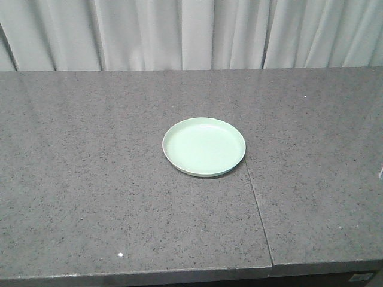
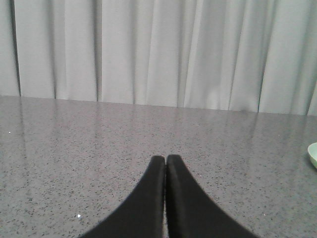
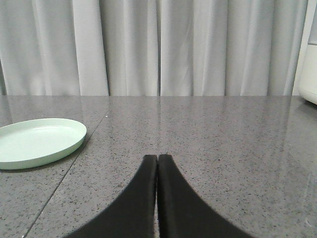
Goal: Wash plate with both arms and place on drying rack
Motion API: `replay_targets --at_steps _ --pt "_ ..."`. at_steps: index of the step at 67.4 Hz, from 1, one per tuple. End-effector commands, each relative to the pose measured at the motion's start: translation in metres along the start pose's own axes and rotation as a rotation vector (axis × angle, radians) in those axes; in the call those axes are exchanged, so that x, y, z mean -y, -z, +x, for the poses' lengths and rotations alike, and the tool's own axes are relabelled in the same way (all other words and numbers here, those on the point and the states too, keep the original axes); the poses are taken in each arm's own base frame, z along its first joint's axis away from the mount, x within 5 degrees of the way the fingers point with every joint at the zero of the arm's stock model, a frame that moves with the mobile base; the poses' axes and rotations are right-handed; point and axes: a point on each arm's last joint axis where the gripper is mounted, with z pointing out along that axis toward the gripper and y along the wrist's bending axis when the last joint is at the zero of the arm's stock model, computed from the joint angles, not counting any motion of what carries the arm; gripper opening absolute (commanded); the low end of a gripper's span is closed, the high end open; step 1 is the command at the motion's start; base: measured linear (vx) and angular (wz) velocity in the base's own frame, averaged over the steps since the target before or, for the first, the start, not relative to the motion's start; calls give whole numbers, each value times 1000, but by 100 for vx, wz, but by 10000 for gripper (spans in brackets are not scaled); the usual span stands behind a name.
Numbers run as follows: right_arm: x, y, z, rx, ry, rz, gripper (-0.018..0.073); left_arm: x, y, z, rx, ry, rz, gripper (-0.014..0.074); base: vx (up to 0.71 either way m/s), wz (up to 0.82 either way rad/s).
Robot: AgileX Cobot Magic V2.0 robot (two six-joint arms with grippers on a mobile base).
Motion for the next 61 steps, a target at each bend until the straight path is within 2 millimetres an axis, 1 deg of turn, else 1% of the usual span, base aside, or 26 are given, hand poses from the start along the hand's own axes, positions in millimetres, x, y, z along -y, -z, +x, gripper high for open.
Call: replay_targets --at_steps 1,35,43,48,52,61 --pt "0 0 -6 74 10 2 -7 1 3 -17 118 10 6 -6 0 0" --pt "0 0 -6 72 10 2 -7 1 3 -17 118 10 6 -6 0 0" --pt "0 1 -9 108 -2 0 -7 1 3 -17 118 10 6 -6 0 0" --pt "0 2 -19 157 -6 -1 -4 1 3 -17 118 10 6 -6 0 0" --pt "-1 4 -33 171 14 0 -2 1 3 -17 118 10 6 -6 0 0" --pt "0 5 -61 99 57 9 -1 1 3 -17 118 10 6 -6 0 0"
